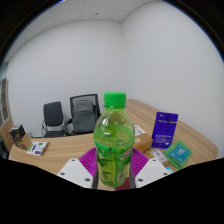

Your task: Pour water

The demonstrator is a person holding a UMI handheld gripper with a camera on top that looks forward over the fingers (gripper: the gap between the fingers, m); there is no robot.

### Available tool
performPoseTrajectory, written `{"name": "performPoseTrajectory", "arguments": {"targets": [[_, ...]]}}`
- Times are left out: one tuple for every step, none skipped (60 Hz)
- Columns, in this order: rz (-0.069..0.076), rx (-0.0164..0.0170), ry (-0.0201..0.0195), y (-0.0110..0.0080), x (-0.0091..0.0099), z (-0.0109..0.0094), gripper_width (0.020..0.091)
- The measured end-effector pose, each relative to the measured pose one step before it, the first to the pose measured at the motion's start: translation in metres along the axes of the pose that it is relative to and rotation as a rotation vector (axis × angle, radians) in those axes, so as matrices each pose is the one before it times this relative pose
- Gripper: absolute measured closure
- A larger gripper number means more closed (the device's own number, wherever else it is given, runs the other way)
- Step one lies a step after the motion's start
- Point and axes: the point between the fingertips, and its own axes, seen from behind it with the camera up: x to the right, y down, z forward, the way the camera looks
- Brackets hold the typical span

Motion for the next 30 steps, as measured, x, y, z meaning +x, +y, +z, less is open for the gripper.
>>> {"name": "performPoseTrajectory", "arguments": {"targets": [[-0.0016, -0.00924, 0.00780, 0.00440, 0.00465, 0.00369, 0.0682], [-0.0026, -0.00846, 0.00679, 0.00426, 0.00434, 0.00381, 0.0683], [-0.0029, -0.00760, 0.00503, 0.00443, 0.00412, 0.00355, 0.0683], [-0.0030, 0.00030, 0.00652, 0.00604, 0.00120, 0.00251, 0.0682], [-0.0004, -0.00509, 0.00245, 0.00486, 0.00372, 0.00354, 0.0682], [-0.0008, -0.00436, 0.00445, 0.00340, 0.00320, 0.00348, 0.0681], [-0.0015, -0.00375, 0.00414, 0.00379, 0.00310, 0.00340, 0.0681], [-0.0021, -0.00381, 0.00347, 0.00379, 0.00264, 0.00340, 0.0681], [-0.0015, -0.00389, 0.00233, 0.00392, 0.00239, 0.00355, 0.0681], [-0.0004, -0.00494, 0.00099, 0.00437, 0.00153, 0.00350, 0.0681], [-0.0001, -0.00496, -0.00069, 0.00446, 0.00140, 0.00369, 0.0681], [0.0002, -0.00291, -0.00037, 0.00482, -0.00112, 0.00197, 0.0680], [0.0014, -0.00242, -0.00314, 0.00379, 0.00027, 0.00284, 0.0681], [0.0015, -0.00277, -0.00377, 0.00402, 0.00074, 0.00326, 0.0681], [-0.0004, -0.00252, -0.00335, 0.00416, 0.00084, 0.00320, 0.0682], [-0.0020, -0.00288, -0.00248, 0.00431, 0.00114, 0.00291, 0.0681], [-0.0021, -0.00433, -0.00195, 0.00488, 0.00117, 0.00302, 0.0681], [-0.0018, -0.00688, -0.00165, 0.00541, 0.00097, 0.00266, 0.0681], [-0.0032, -0.00748, -0.00183, 0.00539, 0.00045, 0.00202, 0.0681], [-0.0070, -0.00895, 0.00001, 0.00578, -0.00270, -0.00066, 0.0681], [-0.0074, -0.00910, -0.00395, 0.00596, 0.00062, 0.00201, 0.0680], [-0.0071, -0.00701, -0.00523, 0.00205, -0.00064, -0.00032, 0.0676], [-0.0039, 0.03728, -0.00352, -0.00440, 0.00065, 0.00024, 0.0679], [0.0027, 0.00768, -0.00312, 0.00060, -0.00028, -0.00095, 0.0680], [0.0045, -0.00421, -0.00229, 0.00339, 0.00030, -0.00029, 0.0674], [0.0052, 0.00698, -0.00279, -0.00114, 0.00070, -0.00078, 0.0671], [0.0038, 0.00532, -0.00187, 0.00008, 0.00057, -0.00069, 0.0665], [0.0005, -0.00144, -0.00337, 0.00119, 0.00024, -0.00027, 0.0665], [-0.0027, 0.00356, -0.00389, -0.00023, -0.00029, -0.00052, 0.0664], [-0.0070, 0.00307, -0.00118, -0.00058, -0.00185, -0.00292, 0.0650]]}}
